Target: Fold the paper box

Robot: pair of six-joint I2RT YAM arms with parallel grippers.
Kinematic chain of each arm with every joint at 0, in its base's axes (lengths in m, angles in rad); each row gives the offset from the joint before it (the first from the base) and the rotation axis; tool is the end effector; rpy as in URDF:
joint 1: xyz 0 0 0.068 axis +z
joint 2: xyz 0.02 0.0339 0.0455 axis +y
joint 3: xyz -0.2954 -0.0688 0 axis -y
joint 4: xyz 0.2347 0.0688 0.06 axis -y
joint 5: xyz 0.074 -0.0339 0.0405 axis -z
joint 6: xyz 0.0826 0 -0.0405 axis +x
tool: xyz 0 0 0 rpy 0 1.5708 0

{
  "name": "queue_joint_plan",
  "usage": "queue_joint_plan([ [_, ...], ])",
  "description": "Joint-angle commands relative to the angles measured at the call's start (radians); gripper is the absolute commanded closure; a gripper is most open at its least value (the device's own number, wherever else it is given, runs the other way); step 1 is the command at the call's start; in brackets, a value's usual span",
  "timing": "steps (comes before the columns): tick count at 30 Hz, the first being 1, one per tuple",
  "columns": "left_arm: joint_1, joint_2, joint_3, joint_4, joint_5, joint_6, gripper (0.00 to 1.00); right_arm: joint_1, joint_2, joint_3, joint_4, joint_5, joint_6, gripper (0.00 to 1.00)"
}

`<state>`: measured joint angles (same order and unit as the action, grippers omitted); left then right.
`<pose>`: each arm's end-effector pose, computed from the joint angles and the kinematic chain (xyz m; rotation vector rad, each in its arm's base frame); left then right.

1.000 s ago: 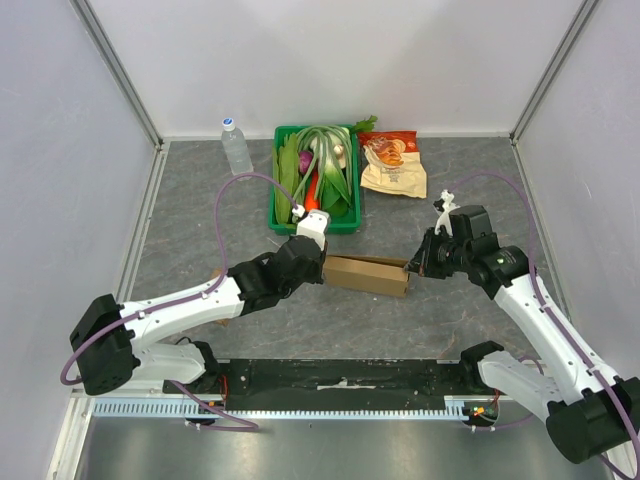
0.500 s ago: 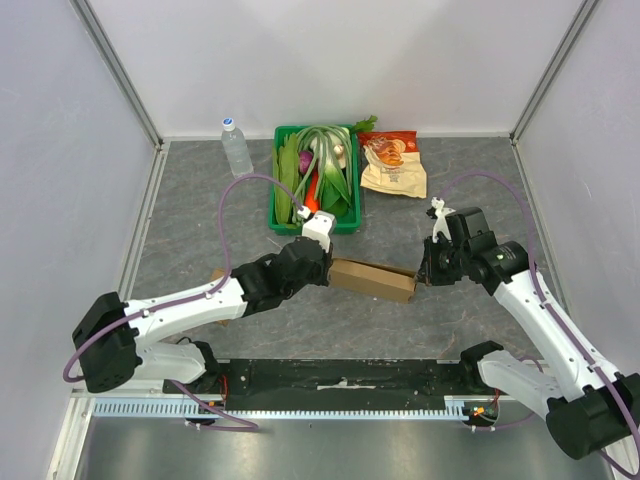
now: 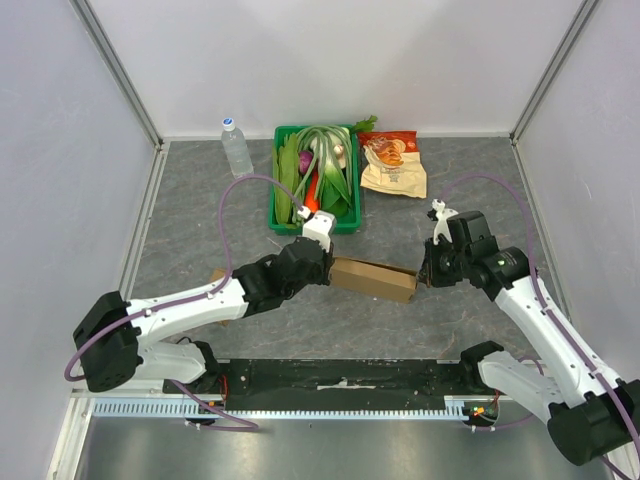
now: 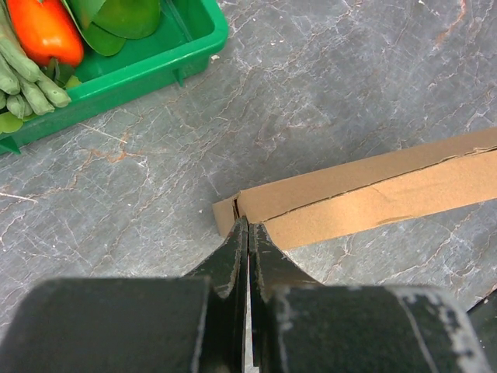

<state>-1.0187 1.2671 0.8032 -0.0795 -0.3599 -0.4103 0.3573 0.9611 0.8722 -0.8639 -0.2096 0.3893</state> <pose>0.1810 -0.2384 0.2658 0.4238 2.0704 -0.4883 0.1623 0.0789 0.2684 -0.0454 2.5869 0.5543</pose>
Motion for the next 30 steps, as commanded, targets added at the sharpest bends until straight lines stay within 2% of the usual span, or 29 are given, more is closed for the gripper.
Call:
queue_joint_plan([
  [1, -0.011, 0.011, -0.058, -0.039, 0.044, -0.033, 0.98, 0.005, -0.016, -0.053, -0.007, 0.028, 0.016, 1.0],
  [8, -0.011, -0.041, -0.183, 0.058, 0.004, -0.07, 0.98, 0.003, -0.016, -0.134, 0.025, 0.03, 0.071, 1.0],
  [11, -0.011, -0.057, -0.217, 0.081, 0.004, -0.084, 0.98, 0.003, -0.033, -0.134, 0.039, 0.041, 0.092, 0.94],
  [14, -0.012, -0.057, -0.219, 0.106, 0.001, -0.085, 0.98, 0.003, -0.032, -0.084, 0.019, 0.046, 0.083, 0.75],
  [15, -0.014, -0.055, -0.217, 0.104, -0.002, -0.084, 0.98, 0.003, -0.032, -0.069, 0.008, 0.029, 0.085, 0.62],
  [17, -0.017, -0.058, -0.213, 0.098, -0.016, -0.085, 0.98, 0.005, -0.044, -0.039, 0.005, 0.003, 0.086, 0.54],
  [18, -0.017, -0.057, -0.21, 0.095, -0.02, -0.088, 0.98, 0.005, -0.048, -0.03, -0.001, -0.016, 0.086, 0.45],
  [20, -0.018, -0.054, -0.202, 0.086, -0.036, -0.094, 0.98, 0.003, -0.062, -0.004, -0.014, -0.027, 0.091, 0.37],
  [21, -0.018, -0.052, -0.2, 0.086, -0.039, -0.102, 0.98, 0.003, -0.07, 0.001, -0.017, -0.039, 0.097, 0.29],
  [23, -0.02, -0.049, -0.196, 0.086, -0.042, -0.104, 0.98, 0.003, -0.088, 0.011, -0.026, -0.073, 0.105, 0.22],
  [24, -0.021, -0.048, -0.194, 0.086, -0.043, -0.105, 0.98, 0.003, -0.093, 0.013, -0.038, -0.086, 0.111, 0.16],
  [27, -0.026, -0.04, -0.187, 0.058, -0.05, -0.105, 0.98, 0.003, -0.119, 0.01, -0.024, -0.148, 0.169, 0.07],
  [30, -0.029, -0.038, -0.183, 0.049, -0.063, -0.108, 0.98, 0.002, -0.156, 0.004, -0.006, -0.09, 0.38, 0.02],
])
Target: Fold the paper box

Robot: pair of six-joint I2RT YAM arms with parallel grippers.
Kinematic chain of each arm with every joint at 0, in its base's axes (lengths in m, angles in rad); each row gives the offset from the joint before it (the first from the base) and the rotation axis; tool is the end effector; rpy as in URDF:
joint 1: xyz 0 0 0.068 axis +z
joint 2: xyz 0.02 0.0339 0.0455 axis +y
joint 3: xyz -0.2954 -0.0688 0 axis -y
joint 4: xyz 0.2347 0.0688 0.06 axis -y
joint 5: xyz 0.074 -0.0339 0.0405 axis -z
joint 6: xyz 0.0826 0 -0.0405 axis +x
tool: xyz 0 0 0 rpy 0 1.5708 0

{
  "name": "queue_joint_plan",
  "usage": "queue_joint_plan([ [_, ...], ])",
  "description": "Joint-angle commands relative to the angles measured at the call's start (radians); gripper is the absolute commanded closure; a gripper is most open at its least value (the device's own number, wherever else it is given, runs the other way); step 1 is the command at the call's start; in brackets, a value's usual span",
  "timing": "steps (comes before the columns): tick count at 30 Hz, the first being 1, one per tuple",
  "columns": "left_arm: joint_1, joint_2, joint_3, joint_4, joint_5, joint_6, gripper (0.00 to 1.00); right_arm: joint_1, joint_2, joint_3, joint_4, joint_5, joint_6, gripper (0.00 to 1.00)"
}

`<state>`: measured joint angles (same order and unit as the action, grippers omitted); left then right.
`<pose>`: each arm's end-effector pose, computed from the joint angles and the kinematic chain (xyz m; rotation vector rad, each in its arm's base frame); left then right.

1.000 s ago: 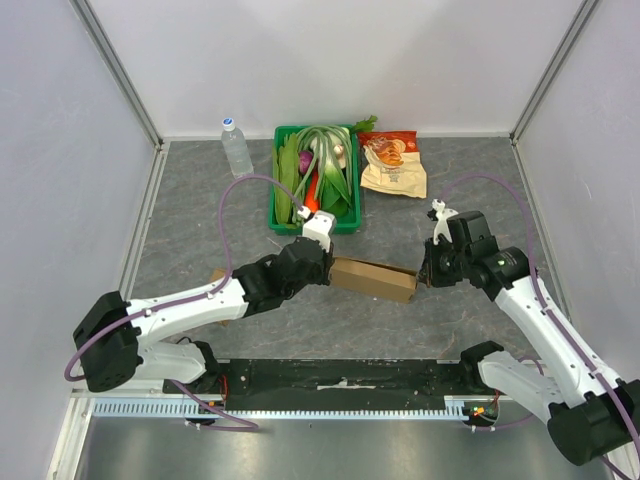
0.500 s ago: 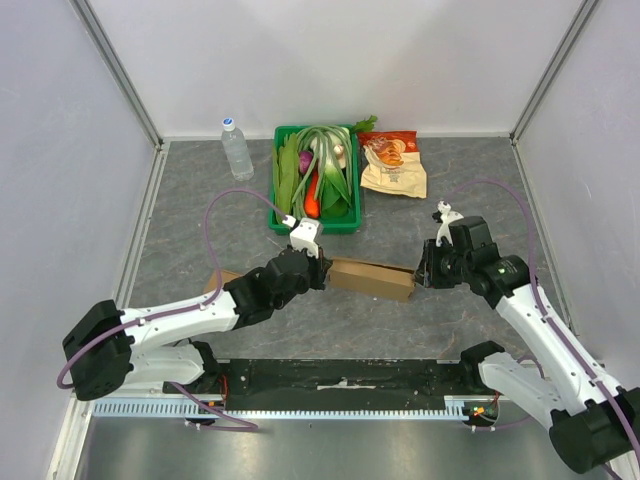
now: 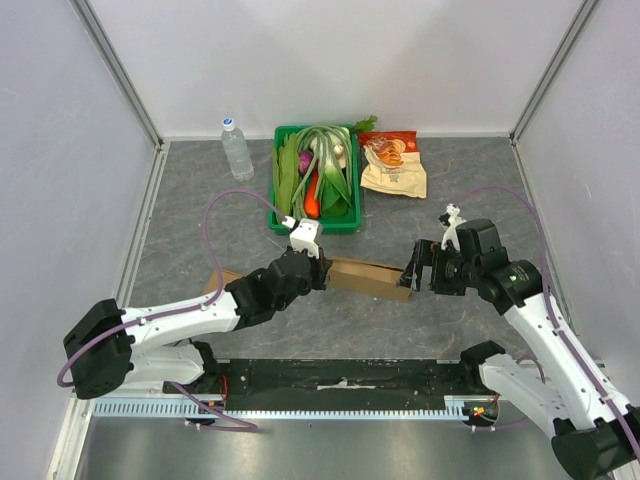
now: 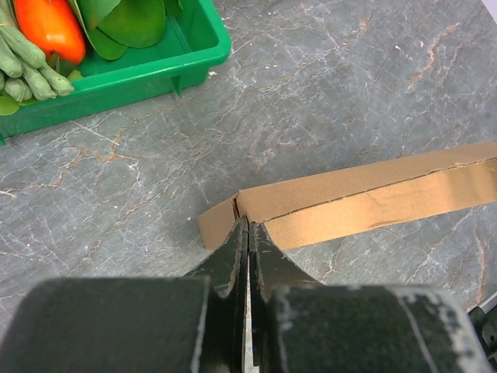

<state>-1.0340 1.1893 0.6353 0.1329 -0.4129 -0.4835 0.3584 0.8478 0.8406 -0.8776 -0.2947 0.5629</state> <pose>0.1705 -0.2217 0.2540 0.2800 1.9811 -0.5824 0.1383 0.0774 0.2749 0.1260 2.5546 0.7450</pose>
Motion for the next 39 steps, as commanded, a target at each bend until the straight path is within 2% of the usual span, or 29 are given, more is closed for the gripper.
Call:
queue_joint_plan([
  [1, -0.014, 0.041, -0.017, -0.168, -0.012, -0.035, 0.98, 0.001, -0.064, 0.029, 0.029, 0.009, 0.377, 0.02],
  [5, -0.015, 0.039, -0.006, -0.176, -0.02, -0.049, 0.98, -0.006, -0.07, 0.014, 0.049, 0.107, 0.613, 0.02],
  [7, -0.021, 0.038, 0.0, -0.182, -0.021, -0.052, 0.98, -0.018, -0.078, -0.02, 0.084, 0.086, 0.688, 0.02],
  [8, -0.023, 0.035, 0.0, -0.185, -0.023, -0.05, 0.98, -0.021, -0.085, -0.081, 0.109, 0.063, 0.792, 0.02],
  [11, -0.023, 0.035, 0.007, -0.202, -0.033, -0.052, 0.98, -0.029, -0.14, -0.204, 0.236, 0.003, 0.949, 0.02],
  [15, -0.026, 0.032, 0.007, -0.204, -0.035, -0.049, 0.98, -0.042, -0.222, -0.281, 0.294, 0.048, 1.048, 0.02],
  [19, -0.026, 0.038, 0.012, -0.205, -0.033, -0.047, 0.98, -0.049, -0.254, -0.345, 0.351, 0.035, 1.082, 0.04],
  [26, -0.031, 0.041, 0.021, -0.205, -0.03, -0.041, 0.98, -0.079, -0.217, -0.413, 0.482, -0.009, 1.115, 0.02],
  [31, -0.034, 0.043, 0.024, -0.21, -0.027, -0.041, 0.98, -0.099, -0.207, -0.455, 0.535, -0.026, 1.141, 0.11],
  [34, -0.035, 0.041, 0.023, -0.21, -0.027, -0.038, 0.98, -0.101, -0.21, -0.486, 0.555, -0.038, 1.161, 0.19],
  [39, -0.034, 0.029, 0.017, -0.208, -0.024, -0.038, 0.98, -0.107, -0.216, -0.52, 0.586, -0.043, 1.183, 0.25],
])
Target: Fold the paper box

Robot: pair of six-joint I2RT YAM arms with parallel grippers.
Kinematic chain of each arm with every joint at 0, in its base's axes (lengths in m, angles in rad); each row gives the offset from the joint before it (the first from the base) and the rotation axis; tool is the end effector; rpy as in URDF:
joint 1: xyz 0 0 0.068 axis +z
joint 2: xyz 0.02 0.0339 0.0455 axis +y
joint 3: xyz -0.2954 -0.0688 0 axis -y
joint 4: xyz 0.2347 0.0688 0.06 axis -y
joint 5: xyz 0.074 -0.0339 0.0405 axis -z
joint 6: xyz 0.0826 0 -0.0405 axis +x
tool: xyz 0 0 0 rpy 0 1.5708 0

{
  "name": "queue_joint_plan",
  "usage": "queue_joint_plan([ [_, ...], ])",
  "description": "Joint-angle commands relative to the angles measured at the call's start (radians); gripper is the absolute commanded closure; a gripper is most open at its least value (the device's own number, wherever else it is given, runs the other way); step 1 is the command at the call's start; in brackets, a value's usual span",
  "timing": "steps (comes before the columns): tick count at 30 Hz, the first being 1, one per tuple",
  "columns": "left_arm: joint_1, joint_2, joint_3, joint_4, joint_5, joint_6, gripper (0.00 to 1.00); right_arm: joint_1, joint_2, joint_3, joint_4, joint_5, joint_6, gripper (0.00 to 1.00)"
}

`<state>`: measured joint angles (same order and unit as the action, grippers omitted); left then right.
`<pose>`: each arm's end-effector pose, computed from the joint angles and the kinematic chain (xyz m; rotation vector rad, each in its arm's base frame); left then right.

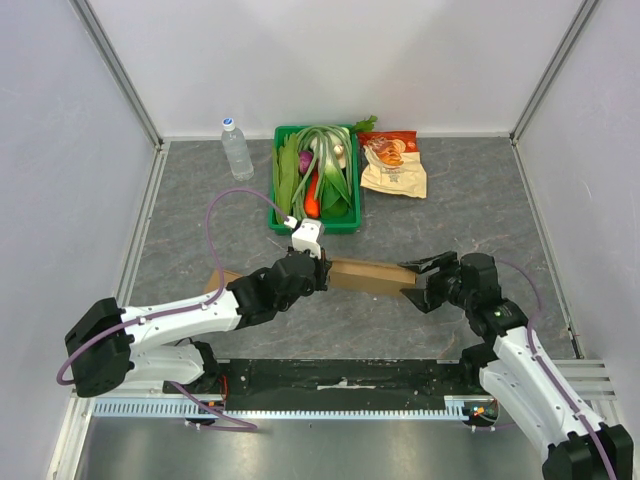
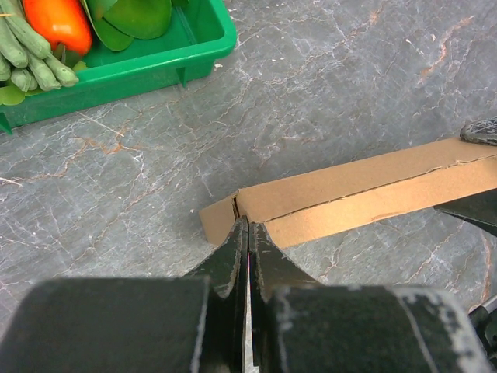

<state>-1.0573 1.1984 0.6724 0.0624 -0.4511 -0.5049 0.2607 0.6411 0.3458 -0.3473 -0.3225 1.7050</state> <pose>0.1681 -0.2247 0.2564 0.2735 2.0085 -0.5463 0.1355 0.0632 0.1880 1.5423 2.0676 1.3028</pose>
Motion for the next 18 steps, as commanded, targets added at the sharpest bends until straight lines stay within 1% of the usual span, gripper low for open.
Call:
queue_joint_plan([
  [1, -0.012, 0.015, -0.022, -0.138, 0.015, -0.018, 0.98, -0.011, -0.009, -0.034, 0.062, -0.019, 0.042, 0.27],
  [5, -0.012, -0.005, -0.03, -0.136, 0.02, -0.017, 0.98, -0.014, -0.003, -0.048, 0.086, -0.027, 0.05, 0.31],
  [7, -0.01, -0.017, -0.039, -0.13, 0.026, -0.017, 0.96, -0.017, -0.003, -0.059, 0.091, -0.024, 0.058, 0.35],
  [8, -0.01, -0.025, -0.043, -0.127, 0.031, -0.018, 0.9, -0.02, -0.003, -0.062, 0.1, -0.026, 0.062, 0.36],
  [10, -0.01, -0.059, -0.062, -0.113, 0.046, -0.018, 0.83, -0.018, -0.001, -0.074, 0.108, -0.026, 0.07, 0.41],
  [11, -0.01, -0.071, -0.068, -0.111, 0.048, -0.018, 0.75, -0.02, -0.003, -0.077, 0.116, -0.027, 0.071, 0.42],
  [13, -0.01, -0.121, -0.086, -0.107, 0.061, -0.018, 0.66, -0.02, 0.0, -0.085, 0.116, -0.03, 0.068, 0.43],
  [14, -0.01, -0.14, -0.092, -0.107, 0.065, -0.018, 0.58, -0.021, 0.0, -0.088, 0.116, -0.027, 0.068, 0.44],
  [15, -0.01, -0.189, -0.102, -0.107, 0.081, -0.017, 0.54, -0.021, 0.003, -0.094, 0.117, -0.024, 0.068, 0.44],
  [16, -0.01, -0.21, -0.105, -0.11, 0.087, -0.015, 0.47, -0.02, 0.006, -0.096, 0.122, -0.024, 0.068, 0.45],
  [18, -0.01, -0.259, -0.105, -0.118, 0.12, -0.012, 0.42, -0.021, 0.021, -0.099, 0.134, -0.024, 0.065, 0.45],
])
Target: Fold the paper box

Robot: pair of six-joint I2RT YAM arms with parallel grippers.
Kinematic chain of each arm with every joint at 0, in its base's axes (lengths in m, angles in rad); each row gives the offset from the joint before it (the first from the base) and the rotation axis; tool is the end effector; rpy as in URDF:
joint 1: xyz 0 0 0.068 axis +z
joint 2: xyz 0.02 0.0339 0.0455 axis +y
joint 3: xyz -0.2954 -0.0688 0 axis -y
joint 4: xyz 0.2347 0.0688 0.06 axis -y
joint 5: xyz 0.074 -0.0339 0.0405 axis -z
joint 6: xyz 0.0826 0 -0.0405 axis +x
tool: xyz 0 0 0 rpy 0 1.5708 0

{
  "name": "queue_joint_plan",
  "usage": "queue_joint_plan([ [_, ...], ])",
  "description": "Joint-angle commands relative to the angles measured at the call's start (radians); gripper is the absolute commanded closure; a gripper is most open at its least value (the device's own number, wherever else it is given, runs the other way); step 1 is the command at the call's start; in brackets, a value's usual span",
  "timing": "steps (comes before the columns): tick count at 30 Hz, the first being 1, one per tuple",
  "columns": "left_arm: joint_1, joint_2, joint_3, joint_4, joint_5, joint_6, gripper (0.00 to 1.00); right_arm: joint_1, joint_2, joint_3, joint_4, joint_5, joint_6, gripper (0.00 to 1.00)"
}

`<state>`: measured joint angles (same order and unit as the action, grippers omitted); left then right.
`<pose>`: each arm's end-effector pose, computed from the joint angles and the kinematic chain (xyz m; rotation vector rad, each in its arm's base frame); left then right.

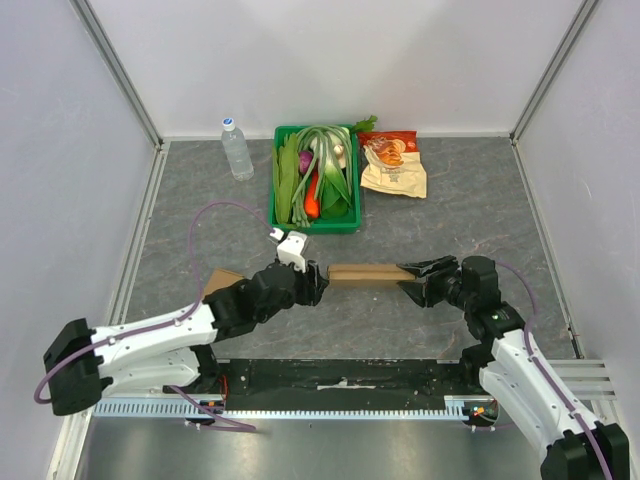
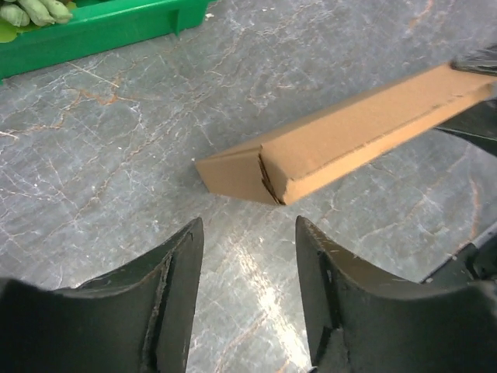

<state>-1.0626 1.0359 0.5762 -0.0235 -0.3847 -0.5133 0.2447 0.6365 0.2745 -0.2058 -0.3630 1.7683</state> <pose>0.1437 -0.1943 0.2473 0.3244 2.0432 -0.5984 0.1391 0.0650 0.1808 1.5568 1.9996 1.4156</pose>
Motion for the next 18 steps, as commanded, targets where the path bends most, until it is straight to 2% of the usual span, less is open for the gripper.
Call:
queue_joint_plan([
  [1, -0.004, -0.135, -0.004, -0.039, 0.069, 0.001, 0.38, -0.005, 0.031, -0.026, 0.002, 0.015, -0.003, 0.46],
  [5, 0.036, -0.207, 0.014, -0.082, 0.135, -0.043, 0.24, -0.007, 0.071, -0.02, 0.028, 0.019, -0.02, 0.46],
  [7, 0.09, -0.209, 0.027, -0.073, 0.239, -0.109, 0.16, -0.005, 0.097, -0.02, 0.039, 0.018, -0.027, 0.46],
  [9, 0.205, -0.156, 0.04, -0.027, 0.393, -0.154, 0.14, -0.007, 0.12, -0.021, 0.046, 0.012, -0.032, 0.47],
  [10, 0.246, -0.134, 0.042, -0.004, 0.449, -0.2, 0.09, -0.007, 0.124, -0.023, 0.06, 0.01, -0.032, 0.47],
  [11, 0.319, -0.085, 0.042, 0.014, 0.492, -0.224, 0.08, -0.007, 0.132, -0.023, 0.063, 0.012, -0.035, 0.48],
  [12, 0.351, -0.067, 0.039, 0.075, 0.56, -0.272, 0.07, -0.007, 0.137, -0.021, 0.066, 0.01, -0.036, 0.48],
  [14, 0.403, -0.018, 0.031, 0.129, 0.586, -0.307, 0.07, -0.007, 0.147, -0.021, 0.077, 0.01, -0.038, 0.49],
  [18, 0.421, 0.111, 0.075, 0.169, 0.63, -0.333, 0.07, -0.008, 0.169, -0.009, 0.089, 0.01, -0.036, 0.5],
])
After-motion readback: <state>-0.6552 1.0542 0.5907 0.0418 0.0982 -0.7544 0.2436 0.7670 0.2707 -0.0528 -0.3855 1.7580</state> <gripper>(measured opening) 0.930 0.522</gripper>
